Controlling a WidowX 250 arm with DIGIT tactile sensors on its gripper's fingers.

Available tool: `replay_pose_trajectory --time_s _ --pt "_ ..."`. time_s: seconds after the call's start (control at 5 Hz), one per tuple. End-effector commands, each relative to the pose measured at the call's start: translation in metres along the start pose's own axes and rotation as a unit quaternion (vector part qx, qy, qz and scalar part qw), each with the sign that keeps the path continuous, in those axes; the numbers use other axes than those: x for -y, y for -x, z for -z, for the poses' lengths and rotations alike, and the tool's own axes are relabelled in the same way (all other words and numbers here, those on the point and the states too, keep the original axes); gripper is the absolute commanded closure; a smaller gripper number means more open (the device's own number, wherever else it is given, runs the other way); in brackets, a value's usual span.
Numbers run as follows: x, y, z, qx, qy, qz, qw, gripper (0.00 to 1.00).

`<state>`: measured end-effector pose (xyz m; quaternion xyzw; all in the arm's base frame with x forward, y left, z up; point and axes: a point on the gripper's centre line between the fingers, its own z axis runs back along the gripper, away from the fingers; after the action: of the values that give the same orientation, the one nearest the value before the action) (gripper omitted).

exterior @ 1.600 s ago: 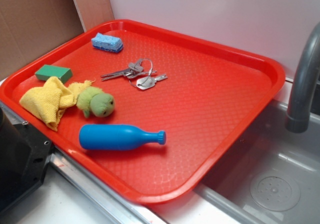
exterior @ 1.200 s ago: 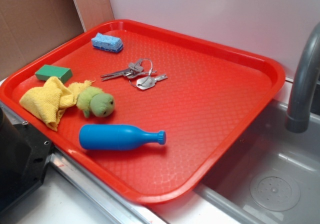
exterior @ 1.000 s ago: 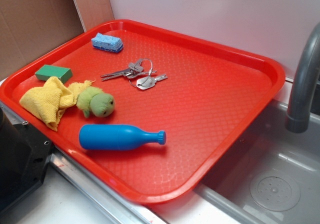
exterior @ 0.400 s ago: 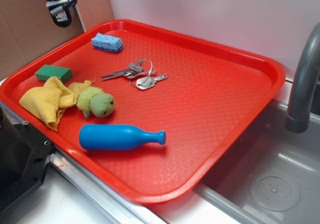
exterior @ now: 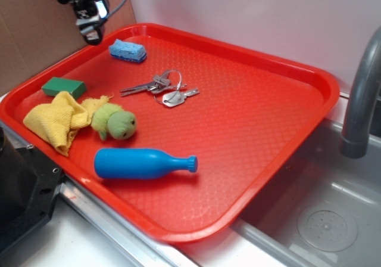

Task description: Grab the blue sponge.

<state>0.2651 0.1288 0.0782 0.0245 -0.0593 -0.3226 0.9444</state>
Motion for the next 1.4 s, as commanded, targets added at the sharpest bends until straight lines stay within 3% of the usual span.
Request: replay_pose_trajectory --time_s 0.0,0.4,0.6,0.8,1.0,1.2 --pt "-0.02 -0.035 0.022 0.007 -0.022 0.02 1.0 0.0" --pt "-0.008 -0.003 0.061 -0.04 -0.011 0.001 0.999 0.0" --pt "-0.002 0.01 0.055 -0.042 -0.022 -0.018 0.999 1.0" --pt "0.01 0.016 0.018 -0.023 -0.064 -0.042 0.997 1.0" --pt "0.032 0.003 -0.032 0.012 -0.115 -0.088 0.989 1.0" --pt "0.042 -0.013 -0.081 0.006 -0.133 -0.127 0.983 1.0"
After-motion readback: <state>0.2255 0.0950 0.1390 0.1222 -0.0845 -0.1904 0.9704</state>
